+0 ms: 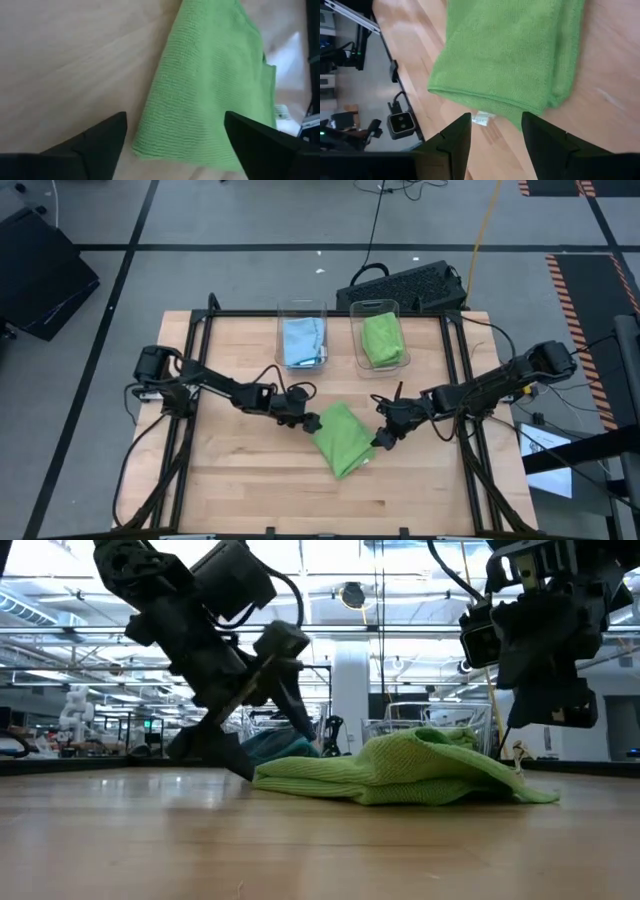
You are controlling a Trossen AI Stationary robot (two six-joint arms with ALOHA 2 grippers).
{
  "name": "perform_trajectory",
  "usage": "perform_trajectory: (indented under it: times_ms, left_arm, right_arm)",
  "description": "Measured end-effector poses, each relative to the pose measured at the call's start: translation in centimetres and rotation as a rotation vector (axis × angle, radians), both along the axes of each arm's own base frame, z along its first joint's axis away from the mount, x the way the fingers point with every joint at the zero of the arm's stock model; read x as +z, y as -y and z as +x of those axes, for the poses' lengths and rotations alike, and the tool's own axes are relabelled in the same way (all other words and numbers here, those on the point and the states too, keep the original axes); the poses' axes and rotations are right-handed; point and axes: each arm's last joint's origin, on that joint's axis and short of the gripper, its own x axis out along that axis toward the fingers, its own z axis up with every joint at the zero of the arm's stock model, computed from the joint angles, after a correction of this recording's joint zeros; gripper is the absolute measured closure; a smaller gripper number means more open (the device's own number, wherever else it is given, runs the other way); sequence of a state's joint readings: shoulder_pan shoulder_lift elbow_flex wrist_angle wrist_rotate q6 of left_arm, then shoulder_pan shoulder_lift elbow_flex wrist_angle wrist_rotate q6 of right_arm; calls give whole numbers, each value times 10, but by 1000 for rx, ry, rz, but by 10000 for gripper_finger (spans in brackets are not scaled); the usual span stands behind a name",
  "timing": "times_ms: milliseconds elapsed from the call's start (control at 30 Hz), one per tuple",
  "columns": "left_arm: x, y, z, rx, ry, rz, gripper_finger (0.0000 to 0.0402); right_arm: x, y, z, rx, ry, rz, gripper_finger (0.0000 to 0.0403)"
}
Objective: Fold microfiber towels
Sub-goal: Fold the green microfiber towel
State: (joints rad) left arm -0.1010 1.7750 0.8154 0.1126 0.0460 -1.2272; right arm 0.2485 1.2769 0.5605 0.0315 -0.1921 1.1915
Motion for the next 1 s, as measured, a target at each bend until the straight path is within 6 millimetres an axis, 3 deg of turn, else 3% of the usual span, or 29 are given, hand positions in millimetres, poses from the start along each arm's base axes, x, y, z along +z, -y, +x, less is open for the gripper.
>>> perform_trajectory:
  times_ms: [133,333,500,700,867,1000]
  left_arm:
    - [-2,3,-1,11,-11,10,96]
    - [-3,16,-3,-80,-8,47,195]
    - [-5,28,-6,-141,-16,76,277]
    - [-9,30,-5,-266,11,199,384]
    - [2,29,-4,-409,44,360,390]
    - [18,28,-1,-518,63,457,396]
  right_arm:
    - [0,0,0,-2,3,-3,234]
    - [3,8,5,-42,43,-4,234]
    - [28,31,28,-70,251,-64,234]
    - [45,59,62,0,276,-257,234]
    - [37,75,88,102,212,-293,231]
    - [35,86,99,190,212,-323,197]
